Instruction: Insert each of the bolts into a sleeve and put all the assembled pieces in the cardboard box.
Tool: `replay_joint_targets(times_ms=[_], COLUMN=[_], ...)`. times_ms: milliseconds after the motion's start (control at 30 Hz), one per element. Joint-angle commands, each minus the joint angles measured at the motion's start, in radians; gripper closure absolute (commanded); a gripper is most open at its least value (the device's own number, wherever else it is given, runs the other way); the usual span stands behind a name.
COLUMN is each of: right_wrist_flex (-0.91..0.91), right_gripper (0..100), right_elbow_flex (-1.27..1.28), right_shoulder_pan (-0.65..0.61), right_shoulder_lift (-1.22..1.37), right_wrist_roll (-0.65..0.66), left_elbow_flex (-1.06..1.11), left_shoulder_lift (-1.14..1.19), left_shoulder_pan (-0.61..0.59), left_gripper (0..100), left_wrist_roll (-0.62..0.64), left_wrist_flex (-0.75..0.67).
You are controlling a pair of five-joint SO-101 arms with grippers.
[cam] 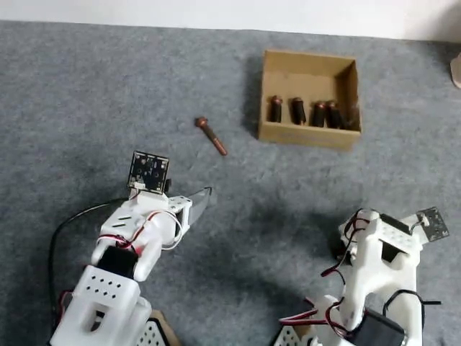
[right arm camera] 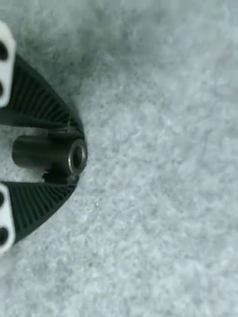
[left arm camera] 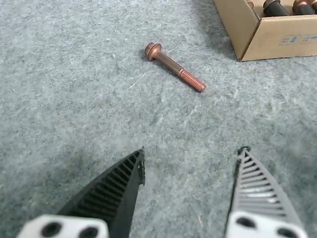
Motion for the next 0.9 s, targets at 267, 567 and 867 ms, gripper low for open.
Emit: replay_joint_targets(times_ms=[267, 567, 867], right_wrist_flex=[0.163, 0.656, 0.86], right_gripper=[99.4, 99.5, 99.5], right_elbow_flex=[-0.068, -0.369, -0.677], right_shoulder_pan=[-0.2, -0.196, -0.214], right_shoulder_lift=[0.005, 0.005, 0.007], right_wrist_roll=[0.051, 0.161, 0.249], left_elbow_flex=[-0.209, -0.26, -0.291], left_shoulder_lift=[-0.015, -0.015, -0.005], left_shoulder_pan=[-0.048, -0.068, -0.094], left_gripper=[95, 89, 89], left_wrist_roll=[0.003, 0.063, 0.124], left_wrist_flex=[0.238, 0.295, 0.301])
